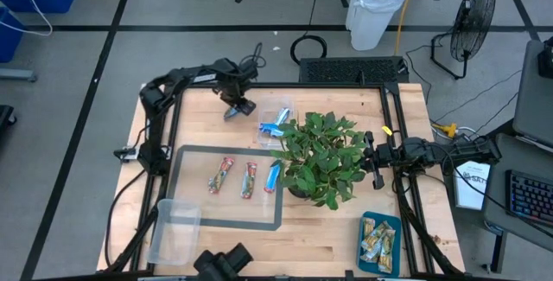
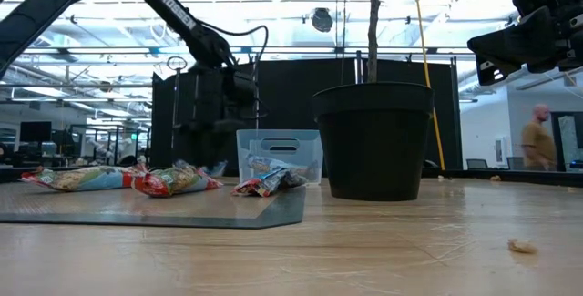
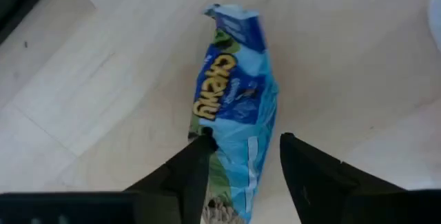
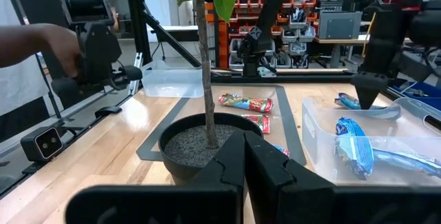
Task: Pick and place Granola Bars by type
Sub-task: Put the blue granola bar into the top transparent bin
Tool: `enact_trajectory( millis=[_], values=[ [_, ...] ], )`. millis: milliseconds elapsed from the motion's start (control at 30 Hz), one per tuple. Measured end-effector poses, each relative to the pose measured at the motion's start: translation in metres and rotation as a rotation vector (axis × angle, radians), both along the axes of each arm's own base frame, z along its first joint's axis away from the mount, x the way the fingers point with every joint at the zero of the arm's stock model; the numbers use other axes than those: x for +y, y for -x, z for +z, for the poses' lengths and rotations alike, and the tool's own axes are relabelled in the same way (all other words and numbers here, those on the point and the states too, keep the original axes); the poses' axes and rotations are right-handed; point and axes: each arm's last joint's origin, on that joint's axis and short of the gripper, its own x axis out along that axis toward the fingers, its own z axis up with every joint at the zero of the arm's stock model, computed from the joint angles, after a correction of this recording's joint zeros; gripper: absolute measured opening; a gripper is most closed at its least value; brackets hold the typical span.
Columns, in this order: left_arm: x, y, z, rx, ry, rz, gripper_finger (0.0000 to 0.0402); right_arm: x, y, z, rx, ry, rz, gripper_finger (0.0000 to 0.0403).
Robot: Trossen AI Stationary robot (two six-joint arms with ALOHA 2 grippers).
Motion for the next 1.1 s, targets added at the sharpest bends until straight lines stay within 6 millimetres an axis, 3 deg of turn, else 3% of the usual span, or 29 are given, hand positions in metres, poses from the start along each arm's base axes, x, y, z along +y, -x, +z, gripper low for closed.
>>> enact_trajectory(
  millis=[200, 333, 533, 733, 933, 1100],
  values=[
    [0.001, 0.002, 0.000, 0.056, -0.040, 0.007, 0.0171, 0.000, 0.000, 0.000, -0.001, 0.000, 0.000, 0.0000],
    [0.000, 0.003, 0.001, 0.067, -0.044, 0.007, 0.0126, 0.000, 0.000, 0.000, 0.000, 0.000, 0.000, 0.0000],
    [0.000, 0.003, 0.001, 0.063, -0.047, 0.007, 0.0018, 0.000, 0.000, 0.000, 0.000, 0.000, 0.000, 0.0000],
    [-0.002, 0.000, 0.003, 0.101, -0.108, -0.021, 0.0004, 0.000, 0.000, 0.000, -0.001, 0.000, 0.000, 0.0000],
    [-0.027, -0.008, 0.044, 0.038, -0.205, -0.089, 0.0002, 0.000, 0.000, 0.000, -0.001, 0.000, 0.000, 0.0000],
    [-0.068, -0.013, 0.097, -0.122, -0.289, -0.155, 0.0002, 0.000, 0.000, 0.000, 0.000, 0.000, 0.000, 0.0000]
  ],
)
